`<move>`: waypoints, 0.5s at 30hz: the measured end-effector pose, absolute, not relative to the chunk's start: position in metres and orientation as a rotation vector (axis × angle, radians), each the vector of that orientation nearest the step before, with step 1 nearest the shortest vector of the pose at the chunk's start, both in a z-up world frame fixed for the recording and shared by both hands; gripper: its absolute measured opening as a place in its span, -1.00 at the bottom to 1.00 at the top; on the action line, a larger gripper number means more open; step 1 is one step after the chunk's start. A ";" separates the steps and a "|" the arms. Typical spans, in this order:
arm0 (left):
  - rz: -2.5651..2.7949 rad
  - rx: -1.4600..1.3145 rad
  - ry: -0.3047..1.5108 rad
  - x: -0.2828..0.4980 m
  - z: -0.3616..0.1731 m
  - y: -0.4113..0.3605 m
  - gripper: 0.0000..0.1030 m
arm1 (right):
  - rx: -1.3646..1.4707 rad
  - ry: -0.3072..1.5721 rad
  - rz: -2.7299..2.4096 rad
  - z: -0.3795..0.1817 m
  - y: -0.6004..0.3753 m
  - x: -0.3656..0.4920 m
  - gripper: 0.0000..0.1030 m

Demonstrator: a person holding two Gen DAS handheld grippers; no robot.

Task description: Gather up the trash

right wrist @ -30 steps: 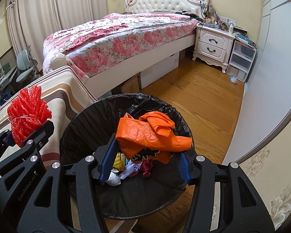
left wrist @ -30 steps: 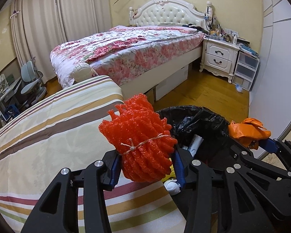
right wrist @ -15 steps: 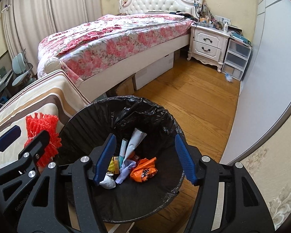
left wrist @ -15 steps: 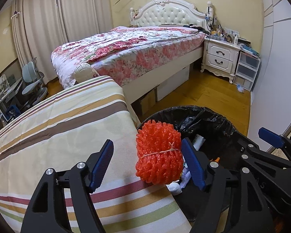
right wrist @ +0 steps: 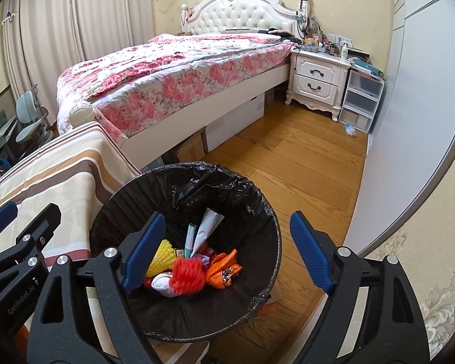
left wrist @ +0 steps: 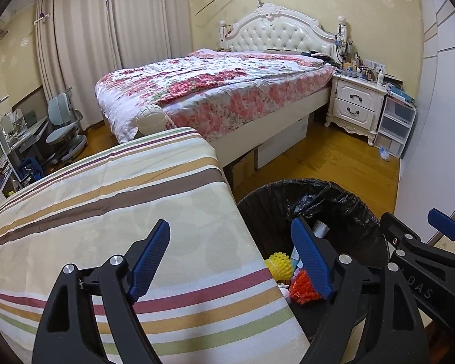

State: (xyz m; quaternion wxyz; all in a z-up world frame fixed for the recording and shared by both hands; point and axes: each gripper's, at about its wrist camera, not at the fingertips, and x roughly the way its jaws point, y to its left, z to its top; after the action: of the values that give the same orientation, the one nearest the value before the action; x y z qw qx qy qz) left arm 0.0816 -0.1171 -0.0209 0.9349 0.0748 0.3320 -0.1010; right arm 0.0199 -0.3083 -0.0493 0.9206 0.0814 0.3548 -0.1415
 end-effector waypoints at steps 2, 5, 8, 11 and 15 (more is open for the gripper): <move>-0.200 0.143 0.669 0.080 -0.017 -0.114 0.58 | 0.174 0.723 -0.294 -0.047 -0.307 0.017 0.71; -0.196 0.135 0.660 0.078 -0.013 -0.108 0.59 | 0.173 0.715 -0.294 -0.042 -0.305 0.012 0.72; -0.192 0.131 0.647 0.072 -0.009 -0.103 0.59 | 0.165 0.709 -0.293 -0.039 -0.301 0.007 0.72; -0.181 0.133 0.637 0.064 -0.007 -0.098 0.61 | 0.162 0.701 -0.290 -0.035 -0.297 0.002 0.73; -0.169 0.130 0.627 0.055 -0.003 -0.086 0.62 | 0.159 0.689 -0.285 -0.030 -0.290 -0.008 0.73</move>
State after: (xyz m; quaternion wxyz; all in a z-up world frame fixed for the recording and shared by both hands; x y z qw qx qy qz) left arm 0.0547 -0.0864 -0.0026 0.9456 0.0640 0.3079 -0.0830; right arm -0.0076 -0.2901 -0.0303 0.9283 0.0775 0.3360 -0.1391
